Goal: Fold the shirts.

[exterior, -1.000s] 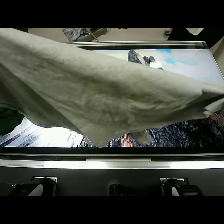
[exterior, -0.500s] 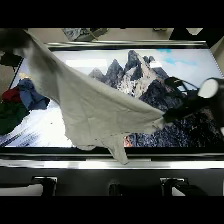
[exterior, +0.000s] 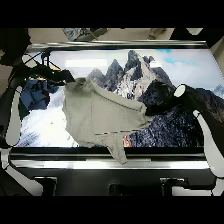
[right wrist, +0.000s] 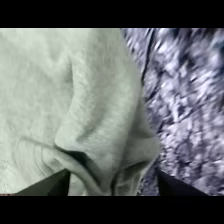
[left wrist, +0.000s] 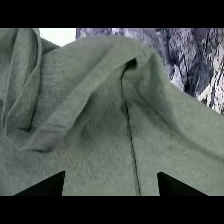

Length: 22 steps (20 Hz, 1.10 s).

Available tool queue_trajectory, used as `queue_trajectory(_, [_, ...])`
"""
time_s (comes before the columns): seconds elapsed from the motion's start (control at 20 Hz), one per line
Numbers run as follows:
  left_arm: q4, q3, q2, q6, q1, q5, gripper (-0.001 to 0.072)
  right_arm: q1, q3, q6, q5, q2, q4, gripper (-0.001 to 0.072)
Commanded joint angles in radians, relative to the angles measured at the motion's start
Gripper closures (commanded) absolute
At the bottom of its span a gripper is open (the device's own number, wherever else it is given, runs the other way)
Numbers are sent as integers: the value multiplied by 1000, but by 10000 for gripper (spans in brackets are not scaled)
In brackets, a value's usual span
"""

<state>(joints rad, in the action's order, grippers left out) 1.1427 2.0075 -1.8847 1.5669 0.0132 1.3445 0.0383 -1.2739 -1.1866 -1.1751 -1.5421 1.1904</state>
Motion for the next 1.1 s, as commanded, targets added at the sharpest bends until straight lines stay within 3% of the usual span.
queue_trajectory(0.0, [-5, 11, 22, 18, 47, 242, -3, 112, -149, 96, -167, 18, -31, 72])
queue_trajectory(0.15, [60, -106, 133, -10, 88, 360, 5, 270, -232, 158, -310, 58, -27, 78])
queue_trajectory(0.2, [63, -198, 186, -27, 90, 360, 64, 309, -232, 165, -366, 61, -23, 95])
queue_trajectory(0.25, [62, -330, 254, -39, 88, 340, 66, 338, -222, 183, -404, 60, -19, 95])
queue_trajectory(0.45, [-34, -998, 560, -55, 47, 92, 65, 342, -159, 218, -408, 60, -26, 90])
queue_trajectory(0.55, [-145, -1254, 666, -68, 10, -52, 65, 309, -140, 242, -384, 59, -31, 18])
queue_trajectory(0.6, [-198, -1346, 695, -68, -15, -120, 65, 293, -130, 257, -373, 59, -37, 17])
queue_trajectory(0.75, [-321, -1469, 696, -68, -109, -284, 66, 243, -108, 293, -365, 49, -54, 16])
queue_trajectory(0.85, [-383, -1475, 674, -67, -184, -359, 146, 215, -108, 297, -376, 26, -57, 17])
queue_trajectory(1.0, [-474, -1474, 633, -63, -257, -489, 154, 152, -108, 314, -400, -18, -57, 16])
queue_trajectory(1.05, [-478, -1474, 622, -53, -266, -513, 191, 131, -108, 322, -397, -29, -57, 16])
